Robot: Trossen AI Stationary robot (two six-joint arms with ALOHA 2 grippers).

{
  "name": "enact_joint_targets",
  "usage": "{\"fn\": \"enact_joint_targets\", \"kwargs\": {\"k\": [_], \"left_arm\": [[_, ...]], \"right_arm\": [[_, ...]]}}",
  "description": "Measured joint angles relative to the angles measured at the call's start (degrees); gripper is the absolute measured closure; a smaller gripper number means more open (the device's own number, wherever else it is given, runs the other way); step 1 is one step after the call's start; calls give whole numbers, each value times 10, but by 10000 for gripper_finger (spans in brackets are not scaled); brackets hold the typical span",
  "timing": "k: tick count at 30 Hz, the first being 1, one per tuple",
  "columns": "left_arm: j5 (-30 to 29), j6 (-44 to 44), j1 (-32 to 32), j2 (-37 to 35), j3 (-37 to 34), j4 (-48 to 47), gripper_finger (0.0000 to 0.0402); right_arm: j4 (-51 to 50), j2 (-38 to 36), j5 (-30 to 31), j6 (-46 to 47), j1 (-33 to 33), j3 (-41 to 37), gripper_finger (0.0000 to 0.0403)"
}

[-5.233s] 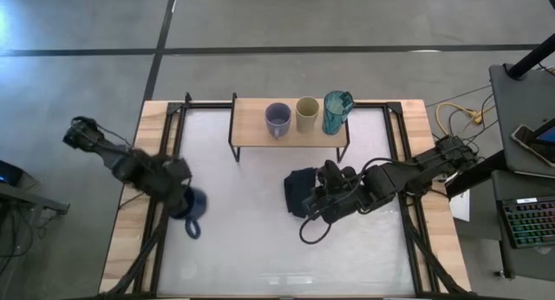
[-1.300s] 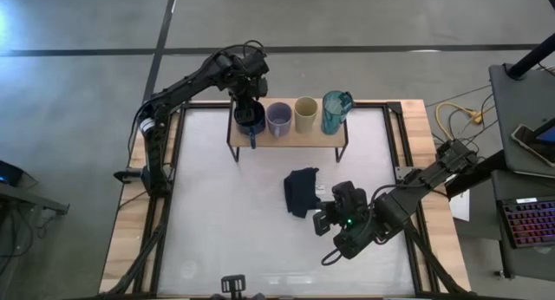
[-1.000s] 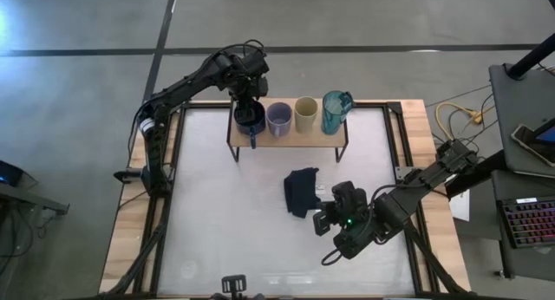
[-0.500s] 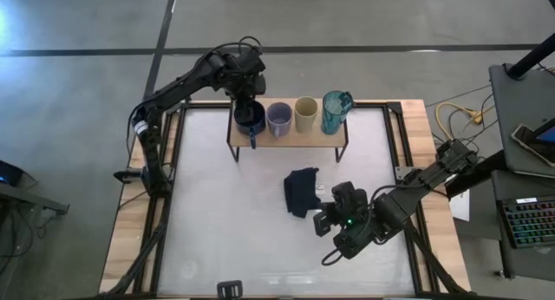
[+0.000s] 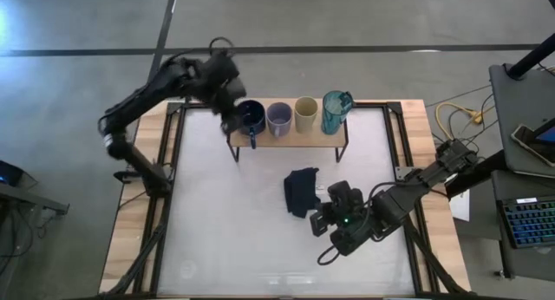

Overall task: Stack small to large cups/mugs on shelf
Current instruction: Put the dark blue mug on the shelf

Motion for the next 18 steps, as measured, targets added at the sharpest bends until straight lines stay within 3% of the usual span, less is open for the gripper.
{"fn": "enact_joint_targets", "kwargs": {"k": [3,8,13,18], "left_arm": [[13,-25,-58,-54,-45,32,337],[-34,-6,-136,-86,-122,105,337],[-82,32,-153,-36,-146,166,337],[-142,19,-151,35,-131,160,337]], "right_arm": [[-1,-1,2,-19,-9,0,395],[-2,-4,-3,-63,-22,0,395],[-9,-19,-12,-92,-29,0,394],[-19,-42,-9,-85,-28,0,394]]}}
